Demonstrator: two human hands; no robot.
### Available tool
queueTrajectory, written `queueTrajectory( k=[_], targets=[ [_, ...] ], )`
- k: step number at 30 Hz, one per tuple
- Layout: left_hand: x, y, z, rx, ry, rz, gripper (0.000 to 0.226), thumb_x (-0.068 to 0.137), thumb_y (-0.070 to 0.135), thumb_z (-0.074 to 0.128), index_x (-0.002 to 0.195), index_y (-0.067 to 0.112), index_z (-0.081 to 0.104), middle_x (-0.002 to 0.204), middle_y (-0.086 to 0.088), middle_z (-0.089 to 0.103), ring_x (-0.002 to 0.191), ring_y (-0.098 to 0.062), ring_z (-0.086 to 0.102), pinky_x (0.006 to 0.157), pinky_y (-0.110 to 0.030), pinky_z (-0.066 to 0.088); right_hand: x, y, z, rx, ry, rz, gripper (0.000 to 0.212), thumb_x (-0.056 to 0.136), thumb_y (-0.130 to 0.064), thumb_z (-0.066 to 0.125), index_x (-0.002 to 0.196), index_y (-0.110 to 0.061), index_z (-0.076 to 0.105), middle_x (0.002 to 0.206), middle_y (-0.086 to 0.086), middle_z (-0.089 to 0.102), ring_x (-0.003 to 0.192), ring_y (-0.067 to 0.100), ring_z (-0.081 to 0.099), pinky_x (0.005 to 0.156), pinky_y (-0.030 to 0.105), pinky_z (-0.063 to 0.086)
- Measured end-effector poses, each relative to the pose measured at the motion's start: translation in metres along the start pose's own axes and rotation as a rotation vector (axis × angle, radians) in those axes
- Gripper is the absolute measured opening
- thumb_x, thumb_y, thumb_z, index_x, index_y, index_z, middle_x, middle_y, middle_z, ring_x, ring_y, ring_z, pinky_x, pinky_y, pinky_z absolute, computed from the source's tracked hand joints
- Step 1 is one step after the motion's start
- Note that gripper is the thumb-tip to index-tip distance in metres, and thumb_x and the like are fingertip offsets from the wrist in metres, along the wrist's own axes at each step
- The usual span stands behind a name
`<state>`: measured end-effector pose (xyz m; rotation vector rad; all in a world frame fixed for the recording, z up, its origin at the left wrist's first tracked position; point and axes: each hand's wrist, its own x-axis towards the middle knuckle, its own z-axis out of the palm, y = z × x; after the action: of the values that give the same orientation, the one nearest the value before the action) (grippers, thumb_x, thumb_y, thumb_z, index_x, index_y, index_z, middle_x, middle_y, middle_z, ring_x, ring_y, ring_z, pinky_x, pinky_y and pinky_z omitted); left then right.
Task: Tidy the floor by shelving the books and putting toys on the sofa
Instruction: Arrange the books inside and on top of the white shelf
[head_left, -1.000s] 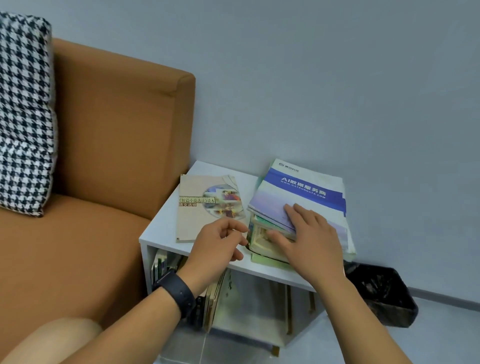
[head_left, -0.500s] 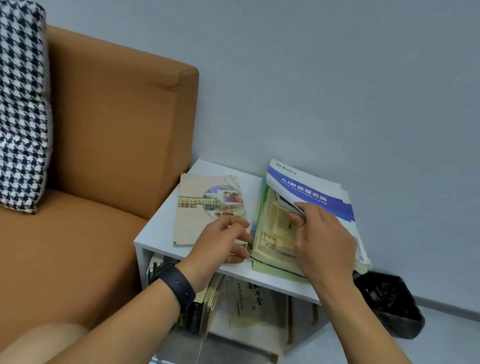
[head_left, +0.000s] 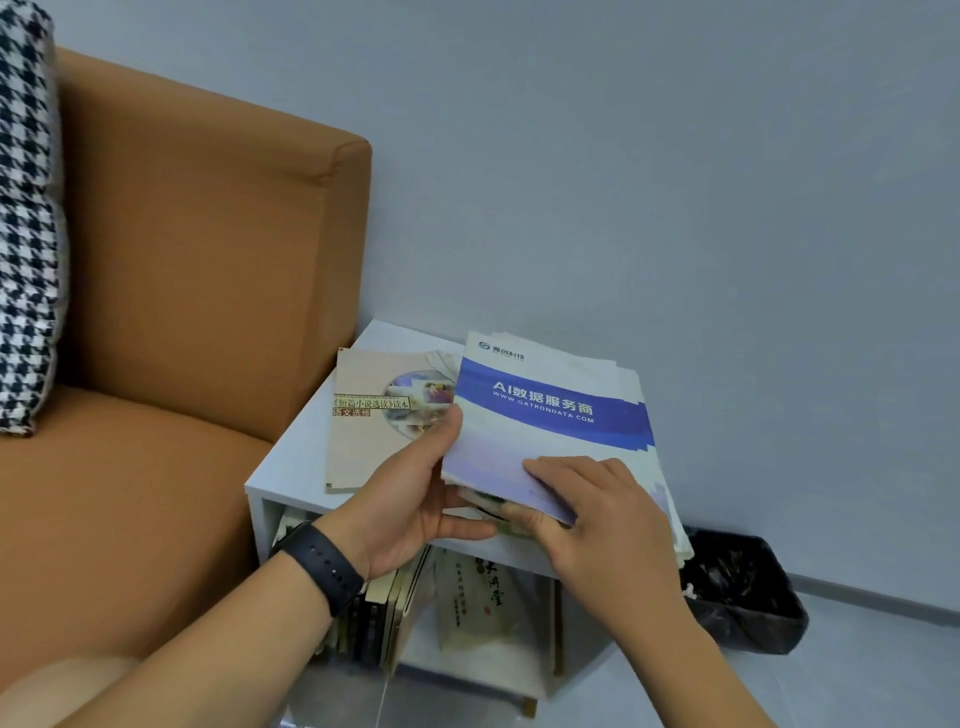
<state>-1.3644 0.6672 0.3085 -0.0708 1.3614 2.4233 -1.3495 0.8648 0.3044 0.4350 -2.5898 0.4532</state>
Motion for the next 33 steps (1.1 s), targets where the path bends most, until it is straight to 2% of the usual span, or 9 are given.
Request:
queueTrajectory(
  k=[2, 4, 7, 11, 13, 20, 26, 30, 33],
  targets=[
    [0.001, -0.002, -0.001, 0.048, -0.048, 0.022, 0.044, 0.094, 0.066, 0.045, 0.126, 0.043, 0.065, 0.121, -0.003, 0.072, 0.101, -0.027, 0.071, 0.069, -0.041, 0.062, -0.001, 0.006, -0.009, 0.085, 0.040, 0.125, 0.034, 0.091, -0.070, 0.036, 0.089, -0.053, 0.065, 0.085, -0.022, 0.065, 0.084, 0.012, 0.053, 0.065, 0.024, 0.039],
    [0.001, -0.004, 0.000, 0.130, -0.054, 0.046, 0.039, 0.095, 0.066, 0.041, 0.127, 0.054, 0.060, 0.125, 0.006, 0.070, 0.105, -0.022, 0.070, 0.075, -0.042, 0.061, -0.001, 0.014, -0.018, 0.125, 0.167, 0.255, 0.042, 0.098, -0.064, 0.029, 0.065, -0.044, 0.044, 0.061, -0.012, 0.049, 0.067, 0.019, 0.045, 0.052, 0.030, 0.028],
    [0.003, -0.008, 0.001, 0.250, 0.013, 0.114, 0.034, 0.103, 0.039, 0.051, 0.134, 0.053, 0.056, 0.127, 0.016, 0.067, 0.107, -0.015, 0.070, 0.080, -0.042, 0.061, -0.001, 0.019, -0.028, 0.085, 0.213, 0.353, 0.044, 0.101, -0.058, 0.029, 0.062, -0.037, 0.033, 0.059, -0.008, 0.044, 0.063, 0.020, 0.043, 0.050, 0.031, 0.024],
    [0.006, -0.010, 0.001, 0.274, 0.059, 0.147, 0.033, 0.104, 0.025, 0.051, 0.128, 0.040, 0.066, 0.129, 0.014, 0.067, 0.110, -0.010, 0.068, 0.086, -0.038, 0.059, -0.006, 0.019, -0.022, -0.074, 0.039, 0.192, 0.038, 0.101, -0.060, 0.033, 0.105, -0.041, 0.066, 0.094, -0.018, 0.063, 0.088, 0.017, 0.051, 0.061, 0.031, 0.043],
    [0.007, -0.013, 0.002, 0.248, 0.075, 0.150, 0.036, 0.106, 0.021, 0.045, 0.130, 0.039, 0.065, 0.127, 0.014, 0.069, 0.110, -0.012, 0.069, 0.093, -0.041, 0.057, -0.009, 0.020, -0.015, -0.153, -0.054, 0.092, 0.054, 0.093, -0.070, 0.040, 0.121, -0.034, 0.067, 0.110, -0.016, 0.065, 0.094, 0.017, 0.051, 0.072, 0.031, 0.049],
    [0.012, -0.023, 0.003, -0.041, 0.116, 0.117, 0.049, 0.104, 0.007, 0.039, 0.142, 0.032, 0.055, 0.136, 0.011, 0.064, 0.120, -0.020, 0.065, 0.094, -0.047, 0.055, 0.004, 0.021, -0.024, -0.205, -0.215, 0.091, 0.094, 0.067, -0.102, 0.016, 0.125, -0.042, 0.061, 0.112, -0.024, 0.060, 0.102, 0.008, 0.049, 0.075, 0.022, 0.044],
    [0.019, -0.021, -0.002, 0.030, 0.114, 0.095, 0.052, 0.100, 0.000, 0.046, 0.139, 0.033, 0.054, 0.119, -0.011, 0.073, 0.101, -0.029, 0.068, 0.086, -0.043, 0.053, 0.011, 0.014, -0.030, -0.198, -0.189, 0.058, 0.073, 0.082, -0.087, 0.020, 0.123, -0.041, 0.060, 0.109, -0.021, 0.065, 0.104, 0.008, 0.054, 0.070, 0.026, 0.044],
    [0.021, -0.023, -0.006, 0.325, 0.185, 0.157, 0.049, 0.095, 0.010, 0.064, 0.132, 0.040, 0.055, 0.113, -0.004, 0.073, 0.103, -0.023, 0.071, 0.090, -0.044, 0.055, 0.015, 0.014, -0.018, -0.215, 0.069, 0.028, 0.039, 0.099, -0.053, 0.032, 0.088, -0.027, 0.059, 0.069, -0.006, 0.062, 0.061, 0.024, 0.057, 0.045, 0.026, 0.027],
    [0.016, -0.020, -0.004, 0.494, 0.297, 0.250, 0.027, 0.090, 0.023, 0.073, 0.113, 0.031, 0.061, 0.105, 0.006, 0.070, 0.084, -0.009, 0.071, 0.070, -0.028, 0.058, 0.017, 0.010, -0.015, -0.204, 0.127, 0.059, 0.030, 0.099, -0.044, 0.033, 0.086, -0.023, 0.050, 0.060, -0.001, 0.055, 0.050, 0.025, 0.042, 0.044, 0.024, 0.017]
  ],
)
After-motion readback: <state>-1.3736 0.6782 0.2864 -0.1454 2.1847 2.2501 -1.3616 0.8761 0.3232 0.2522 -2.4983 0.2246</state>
